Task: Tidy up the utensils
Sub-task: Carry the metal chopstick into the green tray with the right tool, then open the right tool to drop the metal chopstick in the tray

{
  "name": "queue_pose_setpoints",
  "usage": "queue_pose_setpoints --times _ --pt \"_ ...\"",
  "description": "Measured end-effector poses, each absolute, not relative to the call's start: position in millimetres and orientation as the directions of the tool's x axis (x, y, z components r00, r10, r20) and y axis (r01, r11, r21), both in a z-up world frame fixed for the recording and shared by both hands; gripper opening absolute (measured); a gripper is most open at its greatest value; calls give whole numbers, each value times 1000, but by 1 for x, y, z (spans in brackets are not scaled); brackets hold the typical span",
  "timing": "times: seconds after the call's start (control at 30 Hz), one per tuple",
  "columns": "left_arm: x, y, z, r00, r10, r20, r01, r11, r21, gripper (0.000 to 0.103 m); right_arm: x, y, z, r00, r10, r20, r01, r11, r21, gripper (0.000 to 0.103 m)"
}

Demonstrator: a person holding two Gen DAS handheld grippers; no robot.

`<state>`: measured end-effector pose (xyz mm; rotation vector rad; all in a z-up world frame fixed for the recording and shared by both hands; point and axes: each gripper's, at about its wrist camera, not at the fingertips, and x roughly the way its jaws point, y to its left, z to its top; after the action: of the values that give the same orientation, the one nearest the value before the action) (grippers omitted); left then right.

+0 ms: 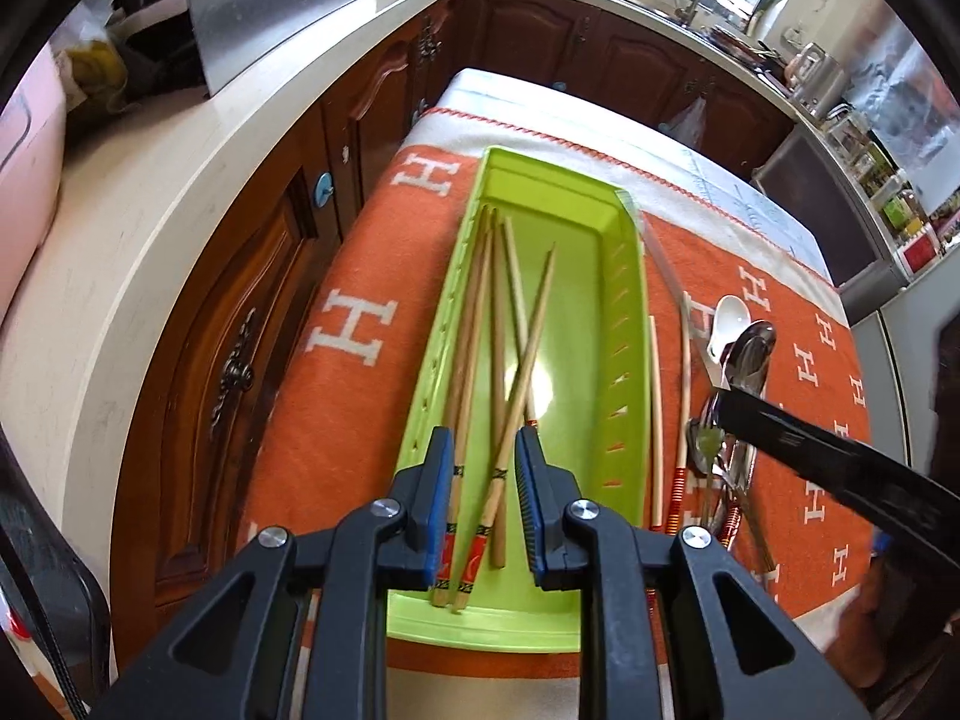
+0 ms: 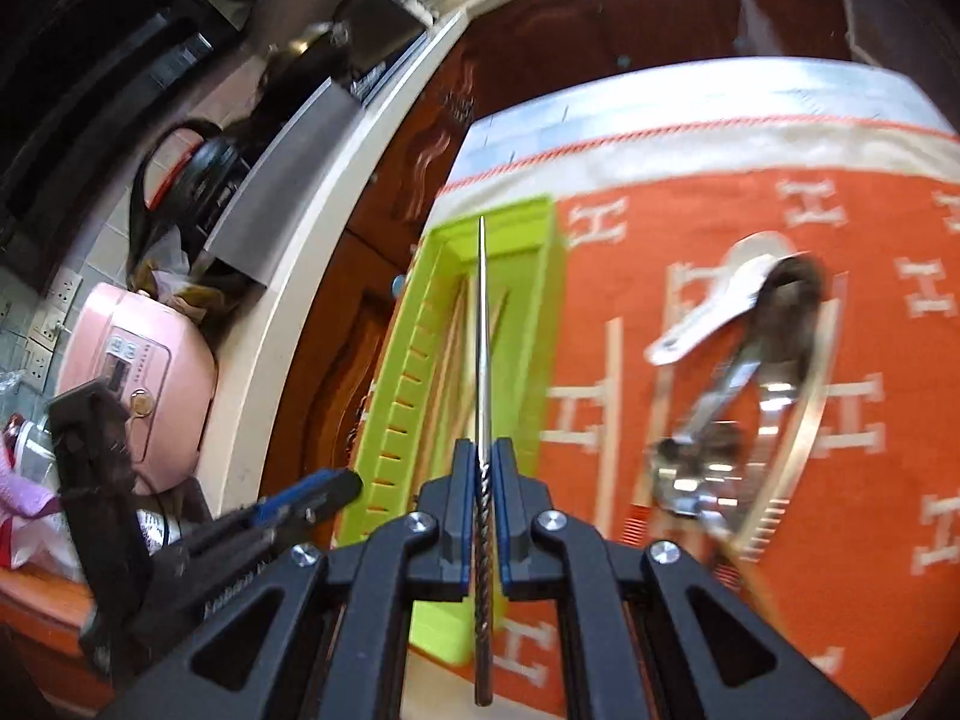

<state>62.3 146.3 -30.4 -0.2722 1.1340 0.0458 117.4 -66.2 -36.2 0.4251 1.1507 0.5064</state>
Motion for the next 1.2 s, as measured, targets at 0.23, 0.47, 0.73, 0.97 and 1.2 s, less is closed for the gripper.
queue_pose_setpoints --times 0.23,0.47,0.73,0.97,1.2 --pt "61 158 -38 419 -98 -903 -213 956 -202 20 143 -17 -76 236 557 -797 -108 830 548 6" --pt "65 162 -42 414 -97 -905 -232 950 -208 20 152 3 -89 126 645 -754 -147 763 629 12" --pt "64 149 -39 410 -126 -903 -187 958 -218 20 136 -13 -69 127 658 -742 -212 749 628 13" --pt "61 119 -29 413 -175 -894 -96 967 -234 20 120 -74 -43 251 579 -775 -238 813 531 13" --pt "62 71 -28 374 -298 -878 31 950 -309 20 105 -147 -44 334 503 -797 -146 863 483 13"
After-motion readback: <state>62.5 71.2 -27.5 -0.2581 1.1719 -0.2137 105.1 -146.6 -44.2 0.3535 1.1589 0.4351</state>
